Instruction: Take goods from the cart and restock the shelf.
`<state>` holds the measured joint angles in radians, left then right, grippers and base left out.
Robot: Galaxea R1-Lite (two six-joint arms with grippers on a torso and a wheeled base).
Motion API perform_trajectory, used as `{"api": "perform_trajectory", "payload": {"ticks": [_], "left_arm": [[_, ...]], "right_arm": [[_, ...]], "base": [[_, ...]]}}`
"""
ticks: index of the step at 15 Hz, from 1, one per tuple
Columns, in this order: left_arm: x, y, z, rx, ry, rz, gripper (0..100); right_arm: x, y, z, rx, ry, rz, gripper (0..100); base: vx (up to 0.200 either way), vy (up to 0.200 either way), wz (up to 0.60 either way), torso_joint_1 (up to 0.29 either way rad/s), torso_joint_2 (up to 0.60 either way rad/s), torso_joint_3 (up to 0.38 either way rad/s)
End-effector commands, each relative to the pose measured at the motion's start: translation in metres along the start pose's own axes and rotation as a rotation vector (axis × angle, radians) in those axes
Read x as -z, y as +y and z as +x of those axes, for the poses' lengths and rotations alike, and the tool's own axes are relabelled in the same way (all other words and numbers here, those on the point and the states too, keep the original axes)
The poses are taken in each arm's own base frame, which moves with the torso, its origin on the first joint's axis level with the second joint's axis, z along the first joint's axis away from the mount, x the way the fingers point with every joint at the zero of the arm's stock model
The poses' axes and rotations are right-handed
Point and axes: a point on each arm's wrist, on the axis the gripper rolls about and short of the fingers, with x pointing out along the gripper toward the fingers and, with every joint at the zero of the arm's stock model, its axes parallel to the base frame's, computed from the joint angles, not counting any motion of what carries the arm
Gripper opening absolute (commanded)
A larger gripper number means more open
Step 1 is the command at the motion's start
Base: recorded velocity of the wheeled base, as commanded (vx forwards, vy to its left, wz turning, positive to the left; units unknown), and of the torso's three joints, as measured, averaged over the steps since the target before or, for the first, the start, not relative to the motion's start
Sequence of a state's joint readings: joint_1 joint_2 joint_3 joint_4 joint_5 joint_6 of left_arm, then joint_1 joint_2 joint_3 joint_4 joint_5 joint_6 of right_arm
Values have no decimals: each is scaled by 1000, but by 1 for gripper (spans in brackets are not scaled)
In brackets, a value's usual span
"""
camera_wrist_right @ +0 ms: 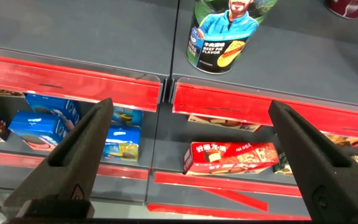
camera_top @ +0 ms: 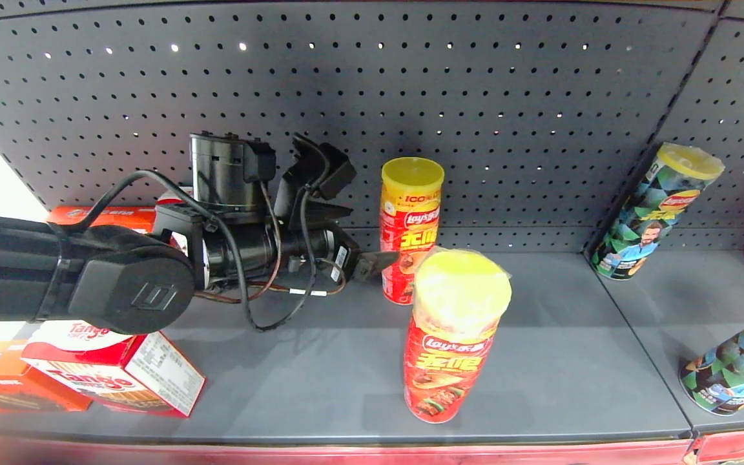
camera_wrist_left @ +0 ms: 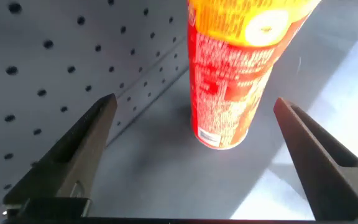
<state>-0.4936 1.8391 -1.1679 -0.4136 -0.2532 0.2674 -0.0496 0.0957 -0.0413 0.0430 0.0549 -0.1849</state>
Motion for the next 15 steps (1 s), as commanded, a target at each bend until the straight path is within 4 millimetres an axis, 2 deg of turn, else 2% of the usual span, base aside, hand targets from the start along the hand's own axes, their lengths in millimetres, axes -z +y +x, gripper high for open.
{"api": "perform_trajectory", "payload": {"ticks": [1,3,15], "left_arm": [[-3,0,7,-6,-5,3,100],[-4,1,11,-37,-2,6,100],[-1,8,9,-93,17,0,100]], "right_arm": [[0,0,0,8,-6,0,100],[0,0,0,6,-4,0,100],[0,0,0,6,-1,0,100]], "base": [[0,0,0,0,0,0],[0,0,0,0,0,0],[0,0,0,0,0,0]]}}
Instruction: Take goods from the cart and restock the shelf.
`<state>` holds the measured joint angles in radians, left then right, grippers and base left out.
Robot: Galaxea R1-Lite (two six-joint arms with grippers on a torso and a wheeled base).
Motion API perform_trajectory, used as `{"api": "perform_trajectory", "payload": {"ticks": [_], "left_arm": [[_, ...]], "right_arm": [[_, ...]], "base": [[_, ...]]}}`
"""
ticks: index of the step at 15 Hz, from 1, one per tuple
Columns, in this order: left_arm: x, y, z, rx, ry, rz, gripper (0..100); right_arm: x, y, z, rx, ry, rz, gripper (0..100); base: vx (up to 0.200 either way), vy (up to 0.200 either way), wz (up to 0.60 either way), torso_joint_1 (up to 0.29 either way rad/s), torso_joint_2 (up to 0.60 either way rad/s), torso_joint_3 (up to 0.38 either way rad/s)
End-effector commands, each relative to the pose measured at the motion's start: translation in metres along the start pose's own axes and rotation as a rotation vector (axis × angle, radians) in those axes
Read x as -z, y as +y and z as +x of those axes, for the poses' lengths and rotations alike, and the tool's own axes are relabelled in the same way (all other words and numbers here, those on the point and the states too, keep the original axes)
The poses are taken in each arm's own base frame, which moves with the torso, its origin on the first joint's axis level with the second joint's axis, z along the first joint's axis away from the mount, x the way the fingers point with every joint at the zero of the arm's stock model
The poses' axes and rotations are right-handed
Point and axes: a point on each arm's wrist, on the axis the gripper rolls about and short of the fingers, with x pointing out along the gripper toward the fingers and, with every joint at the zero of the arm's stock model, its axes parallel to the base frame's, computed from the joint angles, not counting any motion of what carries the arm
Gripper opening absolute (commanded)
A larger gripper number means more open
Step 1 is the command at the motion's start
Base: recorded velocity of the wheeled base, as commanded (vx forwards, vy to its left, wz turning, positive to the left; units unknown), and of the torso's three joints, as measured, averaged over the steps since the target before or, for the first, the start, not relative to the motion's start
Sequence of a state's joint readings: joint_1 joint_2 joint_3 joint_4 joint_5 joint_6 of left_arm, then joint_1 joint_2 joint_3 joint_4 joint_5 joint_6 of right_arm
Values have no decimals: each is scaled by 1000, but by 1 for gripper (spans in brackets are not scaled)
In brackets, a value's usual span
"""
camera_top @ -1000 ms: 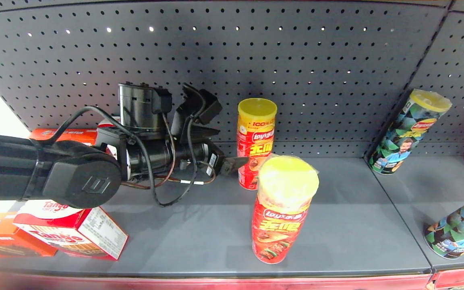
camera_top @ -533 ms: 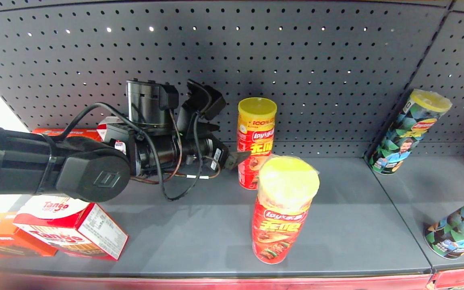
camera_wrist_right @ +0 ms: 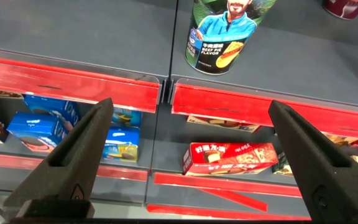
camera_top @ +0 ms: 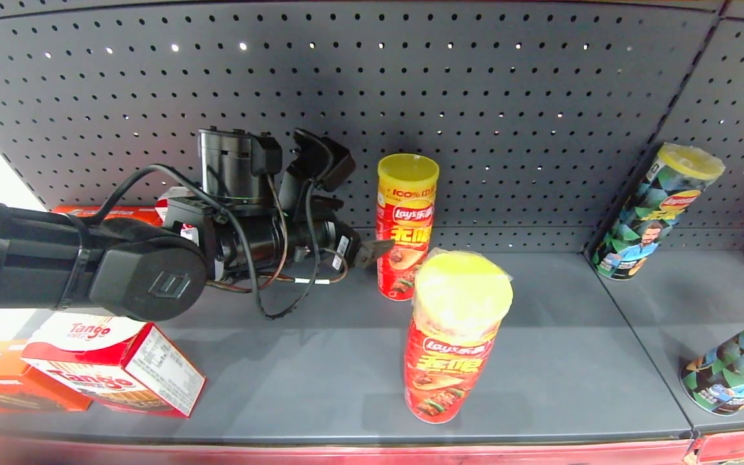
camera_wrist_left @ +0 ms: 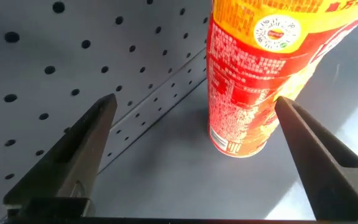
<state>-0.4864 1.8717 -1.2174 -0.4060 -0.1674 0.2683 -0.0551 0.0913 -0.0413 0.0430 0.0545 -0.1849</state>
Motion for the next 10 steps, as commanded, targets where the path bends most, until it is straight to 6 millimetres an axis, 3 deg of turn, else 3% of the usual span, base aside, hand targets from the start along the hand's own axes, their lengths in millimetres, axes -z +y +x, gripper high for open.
{"api": "perform_trajectory", "payload": {"ticks": [1,7,10], "left_arm": [[1,2,0,-7,3,-2,100],[3,6,-2,-21,9,-1,100],[0,2,-20,-23,4,4,100]], "right_arm": [[0,0,0,-3,2,-1,100],[0,0,0,-2,0,-1,100],[0,0,0,-3,3,-1,100]], "base": [[0,0,0,0,0,0],[0,0,0,0,0,0],[0,0,0,0,0,0]]}}
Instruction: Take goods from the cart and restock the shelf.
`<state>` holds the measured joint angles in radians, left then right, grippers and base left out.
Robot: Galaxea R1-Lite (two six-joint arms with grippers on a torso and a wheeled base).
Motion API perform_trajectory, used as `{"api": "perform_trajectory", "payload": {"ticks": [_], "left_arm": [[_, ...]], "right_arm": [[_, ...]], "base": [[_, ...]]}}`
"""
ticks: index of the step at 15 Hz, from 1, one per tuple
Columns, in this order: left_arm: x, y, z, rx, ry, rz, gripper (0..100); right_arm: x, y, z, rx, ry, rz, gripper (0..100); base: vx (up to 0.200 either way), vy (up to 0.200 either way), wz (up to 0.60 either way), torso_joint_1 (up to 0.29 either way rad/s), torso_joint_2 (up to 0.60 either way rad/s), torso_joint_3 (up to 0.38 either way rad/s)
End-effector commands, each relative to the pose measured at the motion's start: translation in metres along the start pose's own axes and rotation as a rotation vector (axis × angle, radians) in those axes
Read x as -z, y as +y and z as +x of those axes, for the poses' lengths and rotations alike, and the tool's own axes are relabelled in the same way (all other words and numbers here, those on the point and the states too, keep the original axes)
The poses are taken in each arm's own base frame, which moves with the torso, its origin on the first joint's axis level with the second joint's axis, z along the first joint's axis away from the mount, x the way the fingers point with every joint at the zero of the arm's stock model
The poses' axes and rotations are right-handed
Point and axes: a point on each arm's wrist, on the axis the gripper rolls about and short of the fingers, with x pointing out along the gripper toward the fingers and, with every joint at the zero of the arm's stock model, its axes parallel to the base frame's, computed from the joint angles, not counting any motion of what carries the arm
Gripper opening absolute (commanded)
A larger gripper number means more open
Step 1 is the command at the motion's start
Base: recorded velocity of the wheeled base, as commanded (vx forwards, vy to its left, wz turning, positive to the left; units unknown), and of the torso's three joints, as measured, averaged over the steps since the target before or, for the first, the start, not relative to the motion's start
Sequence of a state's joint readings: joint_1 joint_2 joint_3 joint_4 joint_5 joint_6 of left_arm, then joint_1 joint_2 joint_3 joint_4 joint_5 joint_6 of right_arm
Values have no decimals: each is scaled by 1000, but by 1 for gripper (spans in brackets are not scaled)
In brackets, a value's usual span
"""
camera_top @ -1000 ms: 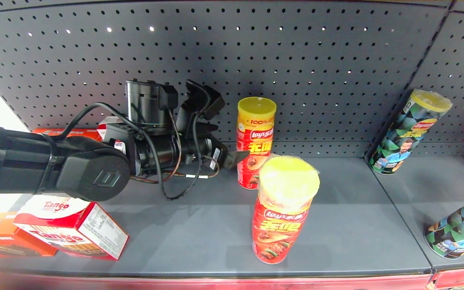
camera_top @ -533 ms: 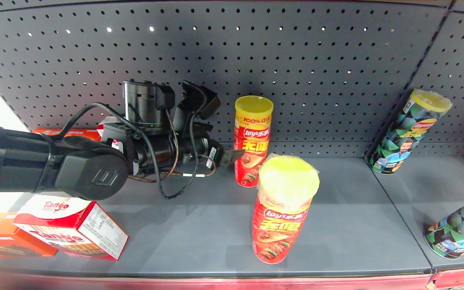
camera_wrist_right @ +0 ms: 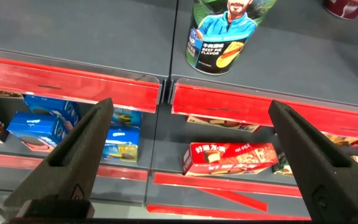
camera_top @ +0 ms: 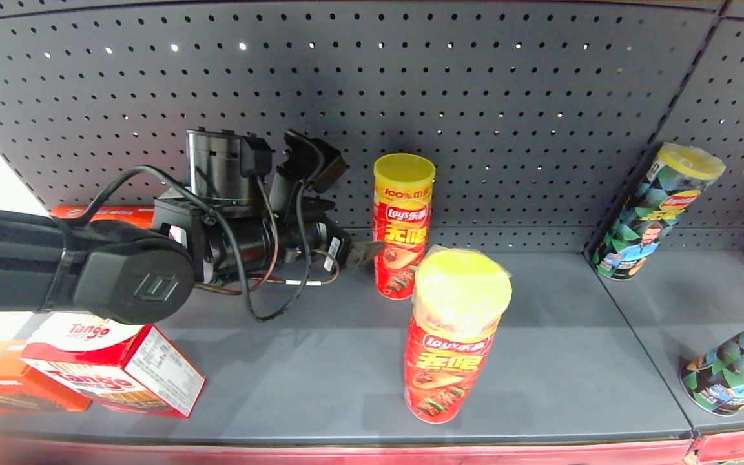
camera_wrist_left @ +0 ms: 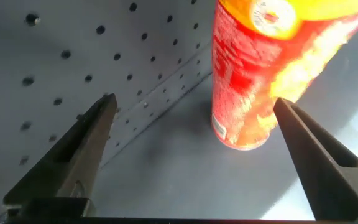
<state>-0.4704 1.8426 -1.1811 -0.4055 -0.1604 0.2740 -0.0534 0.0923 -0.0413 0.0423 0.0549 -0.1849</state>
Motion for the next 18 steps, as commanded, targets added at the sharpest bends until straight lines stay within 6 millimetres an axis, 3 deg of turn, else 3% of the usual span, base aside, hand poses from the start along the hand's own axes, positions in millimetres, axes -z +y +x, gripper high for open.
{"api": "perform_trajectory", "payload": {"ticks": [1,7,12,18], "left_arm": [[-2,-2,-16,-6,-4,3,100],[5,1,-24,-79,55,95,100],[10,4,2,-126,84,147,100],[11,5,20,-134,83,144,100]], "right_arm": [[0,0,0,-4,3,-1,100],[0,0,0,0,0,-1,100],[0,0,0,4,-4,-1,100],[0,0,0,6,0,0,100]], "base": [[0,0,0,0,0,0],[0,0,0,0,0,0],[0,0,0,0,0,0],[0,0,0,0,0,0]]}}
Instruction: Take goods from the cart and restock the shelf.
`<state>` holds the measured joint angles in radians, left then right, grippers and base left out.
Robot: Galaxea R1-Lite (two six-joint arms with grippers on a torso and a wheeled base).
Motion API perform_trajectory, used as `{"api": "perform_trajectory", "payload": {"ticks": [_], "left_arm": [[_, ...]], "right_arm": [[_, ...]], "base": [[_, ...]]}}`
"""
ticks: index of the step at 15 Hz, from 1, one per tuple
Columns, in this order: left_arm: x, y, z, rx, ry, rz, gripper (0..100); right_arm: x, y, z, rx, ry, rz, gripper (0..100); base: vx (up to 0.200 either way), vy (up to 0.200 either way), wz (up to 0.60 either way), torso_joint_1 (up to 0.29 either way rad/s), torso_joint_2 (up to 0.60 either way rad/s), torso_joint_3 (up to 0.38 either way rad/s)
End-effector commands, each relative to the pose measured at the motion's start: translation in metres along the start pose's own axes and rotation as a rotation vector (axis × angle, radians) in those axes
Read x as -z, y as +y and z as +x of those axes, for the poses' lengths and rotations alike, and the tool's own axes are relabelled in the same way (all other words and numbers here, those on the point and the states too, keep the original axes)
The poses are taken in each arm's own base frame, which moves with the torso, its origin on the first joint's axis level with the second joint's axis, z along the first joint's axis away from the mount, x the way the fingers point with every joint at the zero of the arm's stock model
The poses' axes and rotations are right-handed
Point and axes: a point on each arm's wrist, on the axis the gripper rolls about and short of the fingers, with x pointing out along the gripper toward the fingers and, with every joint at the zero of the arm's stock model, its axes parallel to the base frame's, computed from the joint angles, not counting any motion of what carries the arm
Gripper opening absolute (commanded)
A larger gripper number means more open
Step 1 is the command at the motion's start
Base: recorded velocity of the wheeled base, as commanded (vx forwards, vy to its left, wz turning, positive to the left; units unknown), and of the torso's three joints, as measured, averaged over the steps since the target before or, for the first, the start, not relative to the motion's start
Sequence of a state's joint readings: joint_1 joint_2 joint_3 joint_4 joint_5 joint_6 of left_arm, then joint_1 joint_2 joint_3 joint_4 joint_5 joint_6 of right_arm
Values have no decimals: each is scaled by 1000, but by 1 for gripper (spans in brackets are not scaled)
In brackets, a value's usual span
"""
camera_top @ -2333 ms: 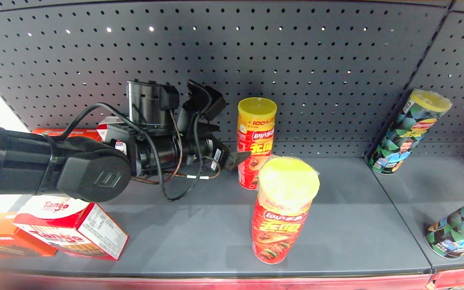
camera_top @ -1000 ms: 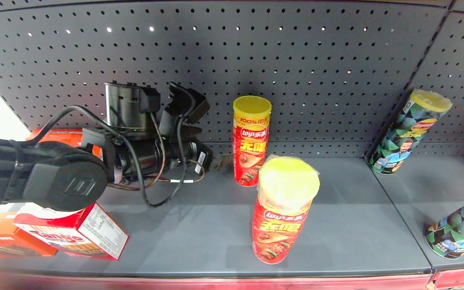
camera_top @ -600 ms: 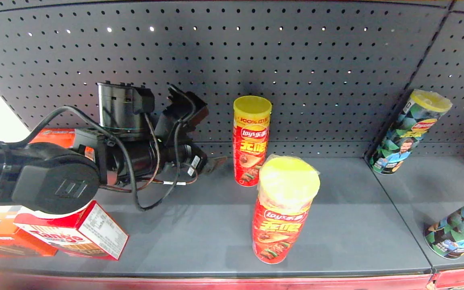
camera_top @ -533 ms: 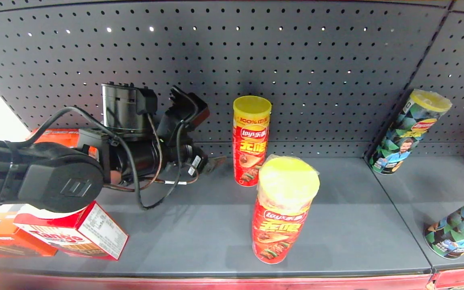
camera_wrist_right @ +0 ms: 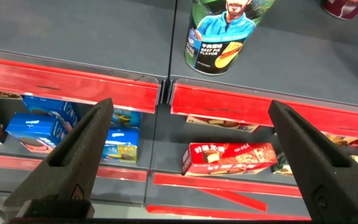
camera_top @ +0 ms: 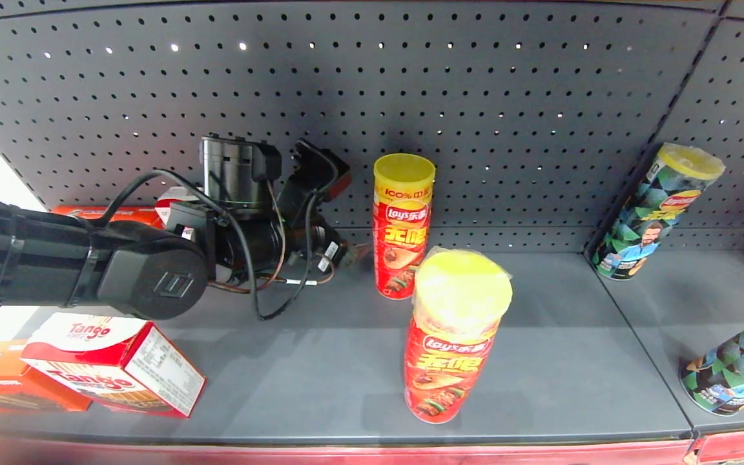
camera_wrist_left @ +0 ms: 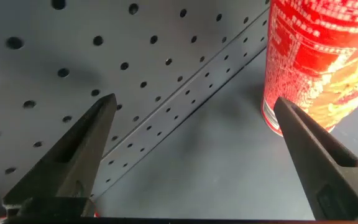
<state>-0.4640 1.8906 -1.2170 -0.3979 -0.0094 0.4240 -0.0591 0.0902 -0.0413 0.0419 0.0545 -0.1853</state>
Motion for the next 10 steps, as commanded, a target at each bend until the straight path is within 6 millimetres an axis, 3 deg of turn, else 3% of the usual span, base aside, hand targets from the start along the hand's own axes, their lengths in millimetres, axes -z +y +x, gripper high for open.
{"api": "perform_trajectory", "payload": {"ticks": [1,10], "left_arm": [[4,-3,8,11,12,0,100],[0,-13,11,34,2,0,100]], "right_arm": [[0,0,0,0,1,0,100],[0,0,0,-1,4,0,100]], "base": [[0,0,0,0,0,0],[0,0,0,0,0,0]]}}
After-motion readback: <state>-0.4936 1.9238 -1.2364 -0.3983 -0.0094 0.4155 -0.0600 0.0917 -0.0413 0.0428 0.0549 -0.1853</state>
